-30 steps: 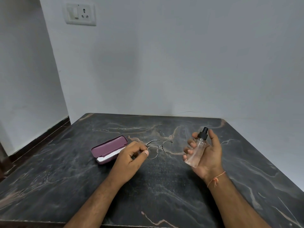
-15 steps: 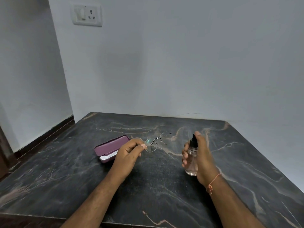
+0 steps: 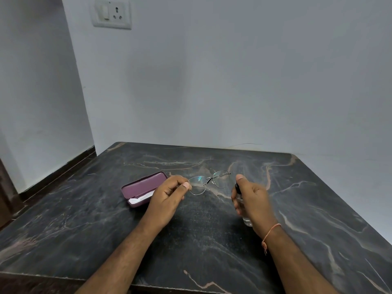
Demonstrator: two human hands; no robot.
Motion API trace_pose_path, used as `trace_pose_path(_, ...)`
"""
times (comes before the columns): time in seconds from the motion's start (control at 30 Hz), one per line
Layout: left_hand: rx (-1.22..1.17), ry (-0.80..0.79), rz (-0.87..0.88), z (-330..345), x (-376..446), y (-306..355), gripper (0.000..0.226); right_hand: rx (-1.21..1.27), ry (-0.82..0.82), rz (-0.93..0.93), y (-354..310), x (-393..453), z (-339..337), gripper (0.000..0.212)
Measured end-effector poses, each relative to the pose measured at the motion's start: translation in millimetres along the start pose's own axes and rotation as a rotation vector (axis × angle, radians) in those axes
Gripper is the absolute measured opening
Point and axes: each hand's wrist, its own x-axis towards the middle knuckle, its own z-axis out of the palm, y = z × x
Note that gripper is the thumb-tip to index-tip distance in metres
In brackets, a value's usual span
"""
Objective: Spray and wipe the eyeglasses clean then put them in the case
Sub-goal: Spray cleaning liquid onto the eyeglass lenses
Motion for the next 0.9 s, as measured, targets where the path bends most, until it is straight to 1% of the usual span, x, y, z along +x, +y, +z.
trace_pose_path(0.27, -0.013, 0.015, -0.010, 1, -1, 1, 0.026, 0.008, -0.069, 0.024, -5, -4, 3, 0.069)
trace_pose_path(0.37, -0.019, 0.023, -0.015, 1, -1, 2, 0.025, 0.026, -0.107, 0.061, -8, -7, 4, 0.068)
trace_pose_path(0.5, -0.017, 0.019, -0.010, 1, 0, 0, 0.025, 0.045, -0.141, 0.080, -10, -8, 5, 0.075)
trace_pose_path(0.7, -0.002, 0.022, -0.009, 1, 1, -3, 0.024, 0.106, -0.189, 0.114, -9, -8, 7, 0.069)
trace_pose_path(0.9, 0.018, 0.020, -0.010, 0, 1, -3, 0.024, 0.147, -0.212, 0.135, -11, -9, 6, 0.066)
